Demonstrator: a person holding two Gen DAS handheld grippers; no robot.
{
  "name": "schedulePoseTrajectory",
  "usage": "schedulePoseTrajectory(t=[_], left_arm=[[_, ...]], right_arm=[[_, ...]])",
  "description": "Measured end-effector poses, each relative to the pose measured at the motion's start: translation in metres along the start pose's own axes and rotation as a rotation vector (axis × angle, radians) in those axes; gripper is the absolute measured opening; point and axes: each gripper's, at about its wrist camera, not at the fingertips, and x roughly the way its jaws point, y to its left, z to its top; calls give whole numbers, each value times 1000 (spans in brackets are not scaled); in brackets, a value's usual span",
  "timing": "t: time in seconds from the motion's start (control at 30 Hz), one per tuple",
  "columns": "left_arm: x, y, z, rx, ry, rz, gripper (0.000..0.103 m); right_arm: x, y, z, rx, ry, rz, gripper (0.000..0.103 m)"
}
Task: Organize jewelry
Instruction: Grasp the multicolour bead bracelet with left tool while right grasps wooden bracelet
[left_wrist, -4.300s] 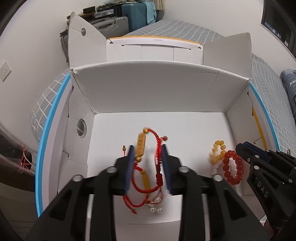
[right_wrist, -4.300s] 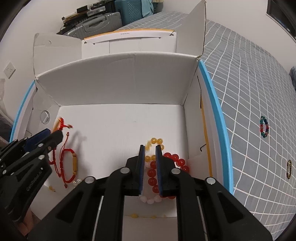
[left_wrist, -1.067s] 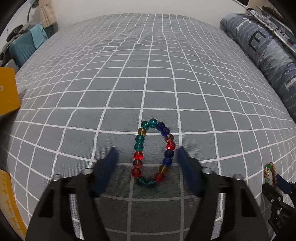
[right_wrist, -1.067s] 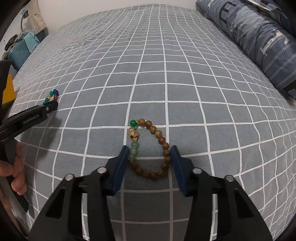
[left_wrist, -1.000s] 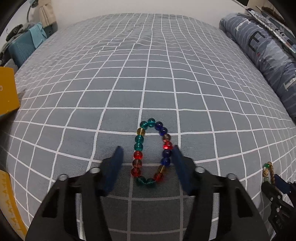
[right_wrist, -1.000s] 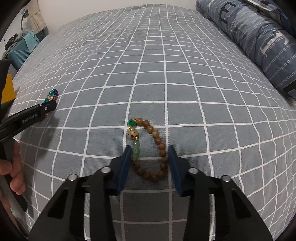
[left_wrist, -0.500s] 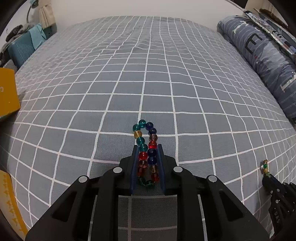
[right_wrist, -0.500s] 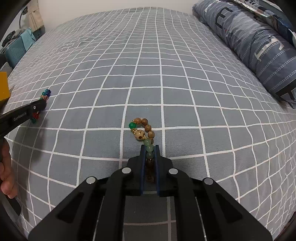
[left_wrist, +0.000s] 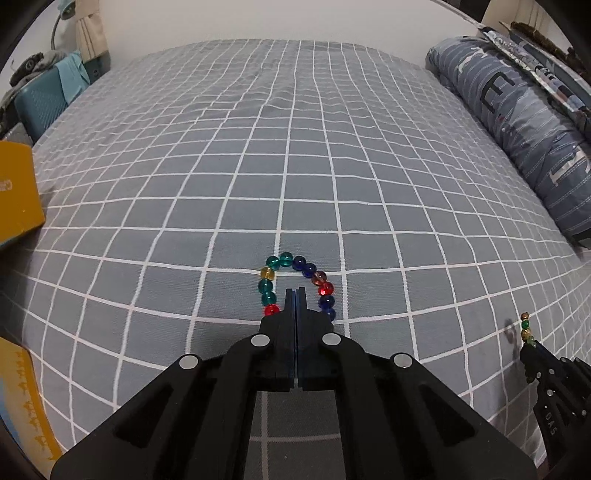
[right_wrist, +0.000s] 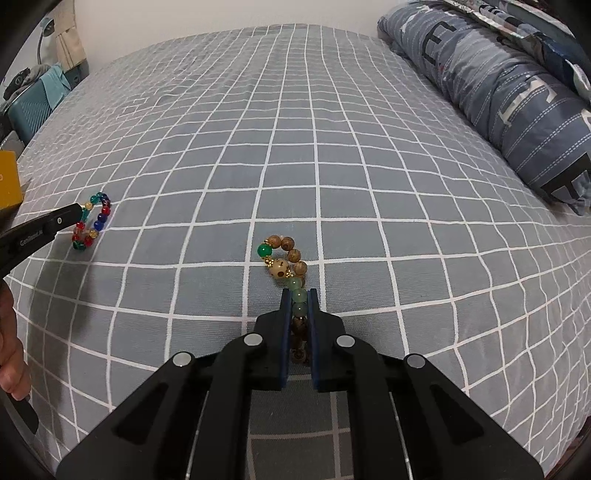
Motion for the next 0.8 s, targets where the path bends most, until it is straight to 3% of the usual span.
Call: schedulePoseTrajectory(t=[0.2, 0.37, 0.5, 0.6, 0.67, 0.8], left_arm=[[-3, 5, 1, -16, -17, 31, 3], [5, 11, -1, -17, -2, 56, 25], [16, 13, -4, -22, 21, 67, 27], [23, 10, -6, -13, 28, 80, 26], [23, 9, -7, -5, 22, 81, 8], [16, 9, -6, -12, 11, 44, 9]], right_arm=[[-9, 6, -4, -17, -9, 4, 7], [-6, 9, -5, -24, -1, 3, 7], [-4, 8, -5, -22, 4, 5, 7], [-2, 8, -6, -23, 8, 5, 7], [-2, 8, -6, -21, 7, 4, 7], [-4, 6, -5, -18, 5, 4, 7]])
